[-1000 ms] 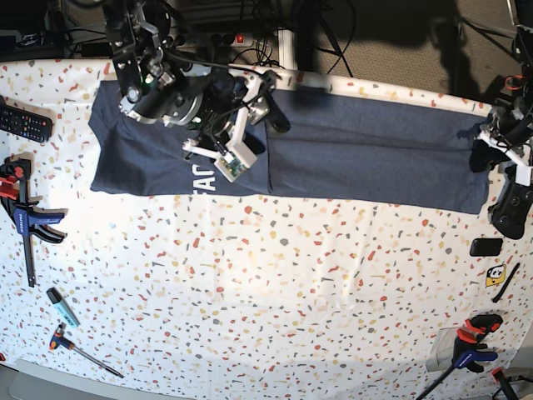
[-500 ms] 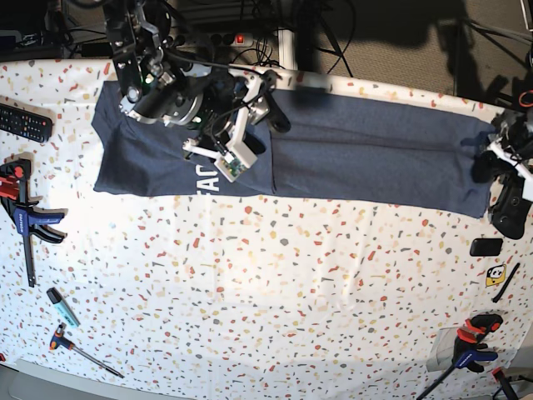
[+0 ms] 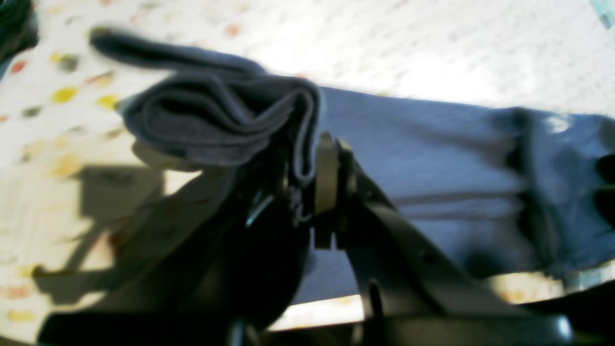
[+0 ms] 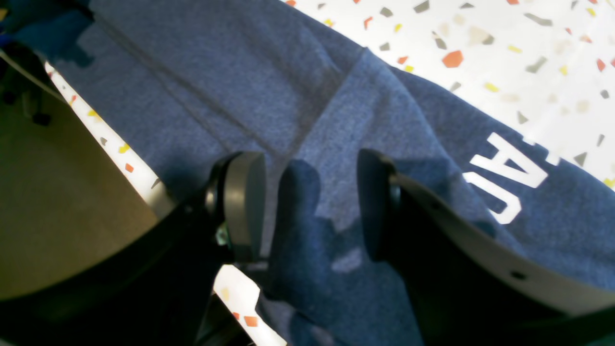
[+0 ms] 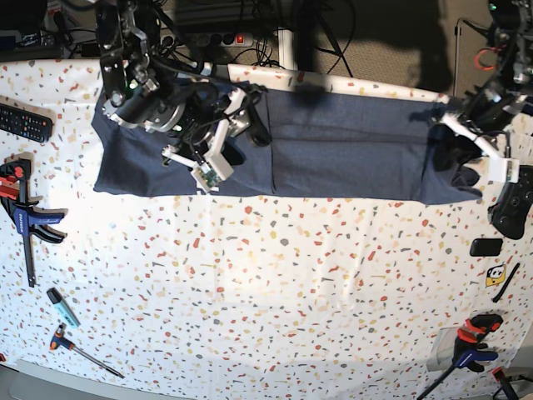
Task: Fold the T-shirt properly
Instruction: 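Lift the strip end with the left gripper and fold it toward the right gripper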
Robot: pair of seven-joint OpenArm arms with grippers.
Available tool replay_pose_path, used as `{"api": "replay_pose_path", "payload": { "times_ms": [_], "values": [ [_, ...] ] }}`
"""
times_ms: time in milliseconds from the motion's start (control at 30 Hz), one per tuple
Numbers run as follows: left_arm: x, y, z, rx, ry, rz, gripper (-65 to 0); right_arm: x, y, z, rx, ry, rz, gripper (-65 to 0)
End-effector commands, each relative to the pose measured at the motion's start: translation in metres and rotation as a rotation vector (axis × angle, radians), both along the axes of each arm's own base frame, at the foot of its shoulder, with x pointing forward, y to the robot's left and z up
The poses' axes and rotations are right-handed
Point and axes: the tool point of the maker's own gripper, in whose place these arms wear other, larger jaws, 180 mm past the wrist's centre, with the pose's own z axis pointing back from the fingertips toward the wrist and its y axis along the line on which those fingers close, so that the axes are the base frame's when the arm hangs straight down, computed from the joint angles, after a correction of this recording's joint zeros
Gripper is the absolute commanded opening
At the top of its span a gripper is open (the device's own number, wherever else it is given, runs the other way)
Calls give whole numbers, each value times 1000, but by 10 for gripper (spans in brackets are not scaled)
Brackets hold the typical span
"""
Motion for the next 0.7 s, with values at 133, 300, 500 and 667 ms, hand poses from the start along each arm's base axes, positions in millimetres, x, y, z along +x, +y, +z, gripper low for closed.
{"api": "replay_pose_path", "payload": {
  "times_ms": [133,300,500,667],
  "values": [
    [0,-51,-1,-20,-24,-85,-650,9,-2,15,30,-52,-6,-344],
    [-1,-97,-8,9,-35,-155,-650,13,-13,15,17,-54,-37,-344],
    [0,-140,-12,43,-29,-228,-650,22,-47,14,-27,-47,-127,-344],
    [1,-174,-5,52,-69,-271,-650,29,-73,17,-46,-60,-202,-344]
  ]
}}
